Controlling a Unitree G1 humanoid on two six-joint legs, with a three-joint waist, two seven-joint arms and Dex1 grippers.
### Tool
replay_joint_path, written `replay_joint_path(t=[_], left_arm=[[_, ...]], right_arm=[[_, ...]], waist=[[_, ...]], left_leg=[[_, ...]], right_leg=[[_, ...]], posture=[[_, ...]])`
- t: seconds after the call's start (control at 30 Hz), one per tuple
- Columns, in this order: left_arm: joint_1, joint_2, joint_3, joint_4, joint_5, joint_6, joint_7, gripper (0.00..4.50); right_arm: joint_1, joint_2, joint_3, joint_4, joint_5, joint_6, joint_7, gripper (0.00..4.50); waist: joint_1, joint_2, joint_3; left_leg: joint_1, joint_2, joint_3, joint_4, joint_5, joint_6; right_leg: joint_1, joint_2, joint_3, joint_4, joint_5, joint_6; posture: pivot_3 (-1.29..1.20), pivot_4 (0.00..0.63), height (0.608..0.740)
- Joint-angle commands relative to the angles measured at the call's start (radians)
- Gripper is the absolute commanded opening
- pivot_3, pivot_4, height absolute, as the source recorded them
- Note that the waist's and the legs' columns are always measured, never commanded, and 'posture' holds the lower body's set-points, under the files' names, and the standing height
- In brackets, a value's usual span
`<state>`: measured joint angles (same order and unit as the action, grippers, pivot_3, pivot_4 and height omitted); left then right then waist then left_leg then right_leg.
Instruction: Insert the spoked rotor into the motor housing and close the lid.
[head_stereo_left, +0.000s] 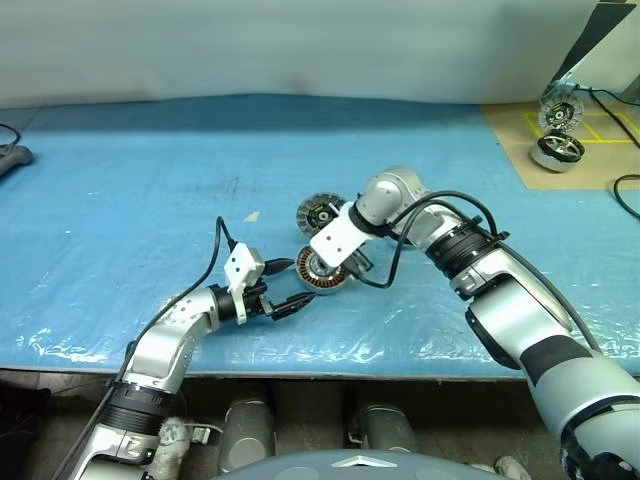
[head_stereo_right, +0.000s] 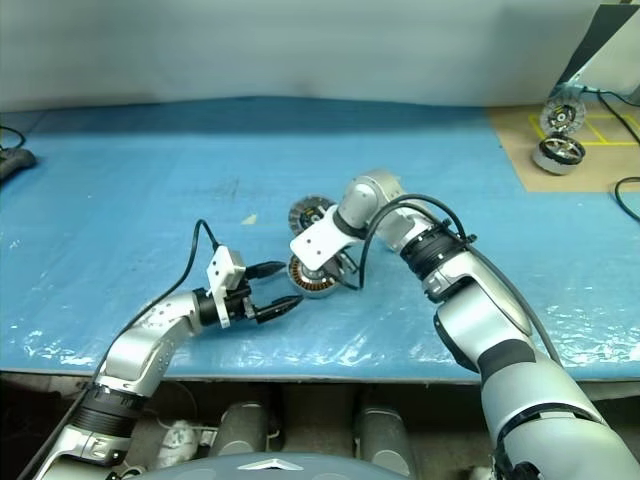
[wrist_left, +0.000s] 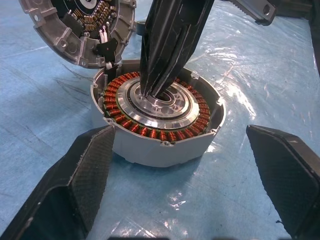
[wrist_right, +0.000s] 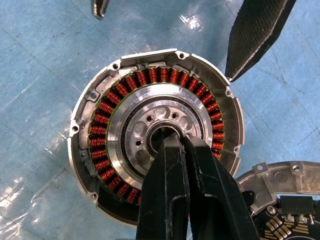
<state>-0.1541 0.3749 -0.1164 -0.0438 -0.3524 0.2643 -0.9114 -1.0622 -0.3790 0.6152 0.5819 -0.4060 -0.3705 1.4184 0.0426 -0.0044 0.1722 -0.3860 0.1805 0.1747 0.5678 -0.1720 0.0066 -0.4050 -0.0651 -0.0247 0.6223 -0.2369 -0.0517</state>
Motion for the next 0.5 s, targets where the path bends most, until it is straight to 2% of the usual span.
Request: replay_joint_path(t=[0.03,0.07,0.17,0.33,0.5], left_arm=[[-0.002,0.002,0.002,-0.025,-0.004,-0.020,-0.002,4.50],[-0.002,0.002,0.003,-0.025,-0.004,-0.020,-0.002,4.50],[-0.002,0.001,0.004,-0.024,-0.006,-0.020,-0.002,4.50],[-0.002,-0.001,0.004,-0.023,-0.007,-0.019,-0.002,4.50],[-0.004,-0.001,0.004,-0.018,-0.008,-0.019,-0.005,4.50]], right_arm=[[0.029,-0.014,0.031,-0.036,0.018,-0.015,0.061,0.01],[0.034,-0.016,0.032,-0.044,0.021,-0.013,0.069,0.01],[0.039,-0.021,0.039,-0.053,0.012,-0.017,0.064,0.61],[0.011,-0.009,0.030,-0.029,-0.015,-0.020,0.001,0.61],[-0.013,-0.004,-0.005,-0.047,0.039,0.016,0.027,0.61]], waist=[[0.000,0.000,0.000],[0.000,0.000,0.000],[0.000,0.000,0.000],[-0.001,0.000,0.000],[-0.001,0.000,0.000]], left_leg=[[0.000,0.000,0.000,0.000,0.000,0.000],[0.000,0.000,0.000,0.000,0.000,0.000],[0.000,0.000,0.000,0.000,0.000,0.000],[0.001,0.000,0.000,0.000,0.000,0.000],[0.001,0.000,0.000,0.000,0.000,0.000]], right_leg=[[0.000,0.000,0.000,0.000,0.000,0.000],[0.000,0.000,0.000,0.000,0.000,0.000],[0.000,0.000,0.000,0.000,0.000,0.000],[0.000,0.000,0.000,0.001,0.000,0.000],[0.000,0.000,0.000,0.001,0.000,0.000]], posture=[[0.00,0.150,0.740],[0.00,0.150,0.740],[0.00,0.150,0.740],[0.00,0.150,0.740],[0.00,0.150,0.740]])
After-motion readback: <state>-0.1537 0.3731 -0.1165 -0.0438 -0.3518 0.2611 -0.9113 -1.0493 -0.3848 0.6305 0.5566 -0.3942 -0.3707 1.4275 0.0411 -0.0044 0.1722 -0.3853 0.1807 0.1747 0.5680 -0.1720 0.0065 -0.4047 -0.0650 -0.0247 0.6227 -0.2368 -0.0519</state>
